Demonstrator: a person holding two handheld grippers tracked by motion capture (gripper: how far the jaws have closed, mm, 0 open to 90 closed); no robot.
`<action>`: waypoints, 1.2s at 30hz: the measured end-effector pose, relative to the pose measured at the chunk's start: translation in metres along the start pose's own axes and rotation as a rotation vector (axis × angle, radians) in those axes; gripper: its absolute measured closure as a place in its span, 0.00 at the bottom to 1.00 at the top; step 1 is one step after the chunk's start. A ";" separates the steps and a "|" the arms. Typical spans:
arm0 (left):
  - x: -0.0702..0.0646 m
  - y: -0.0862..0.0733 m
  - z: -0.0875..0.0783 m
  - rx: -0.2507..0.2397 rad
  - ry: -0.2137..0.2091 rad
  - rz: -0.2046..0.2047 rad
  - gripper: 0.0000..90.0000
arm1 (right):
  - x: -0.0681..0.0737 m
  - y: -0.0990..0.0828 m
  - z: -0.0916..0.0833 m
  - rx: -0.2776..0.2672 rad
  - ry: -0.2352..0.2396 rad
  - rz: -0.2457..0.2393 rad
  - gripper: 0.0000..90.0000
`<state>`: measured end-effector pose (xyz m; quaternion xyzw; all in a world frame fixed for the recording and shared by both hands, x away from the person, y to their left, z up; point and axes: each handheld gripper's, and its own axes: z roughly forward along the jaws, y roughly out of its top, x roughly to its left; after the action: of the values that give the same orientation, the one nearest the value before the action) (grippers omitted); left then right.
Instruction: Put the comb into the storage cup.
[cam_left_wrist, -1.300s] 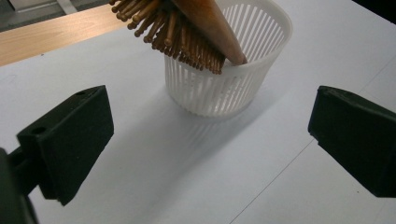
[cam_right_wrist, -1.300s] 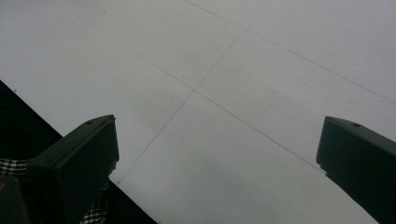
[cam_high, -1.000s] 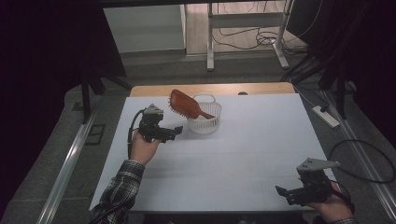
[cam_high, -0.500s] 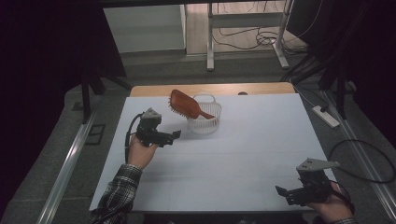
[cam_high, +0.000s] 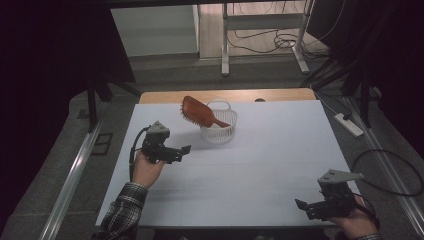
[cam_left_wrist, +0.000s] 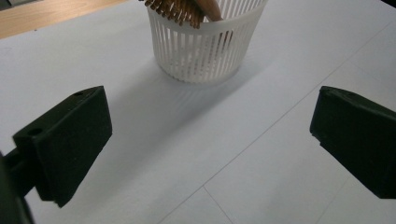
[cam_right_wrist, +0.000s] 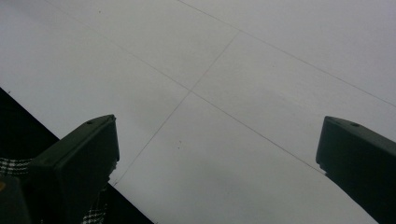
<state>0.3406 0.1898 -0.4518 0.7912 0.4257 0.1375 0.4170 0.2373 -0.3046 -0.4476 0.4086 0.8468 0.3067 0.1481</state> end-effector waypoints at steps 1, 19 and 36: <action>0.000 -0.001 -0.001 0.000 -0.002 0.002 0.00 | 0.000 0.000 0.000 0.000 -0.001 0.000 0.00; -0.010 -0.012 -0.013 0.009 -0.001 0.024 0.00 | -0.001 -0.001 -0.002 -0.022 -0.002 0.017 0.00; -0.014 -0.023 -0.025 0.007 0.000 0.021 0.00 | -0.001 -0.002 -0.004 -0.031 -0.007 0.020 0.00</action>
<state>0.3051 0.1995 -0.4521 0.7970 0.4178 0.1405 0.4129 0.2346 -0.3076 -0.4460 0.4158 0.8372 0.3199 0.1545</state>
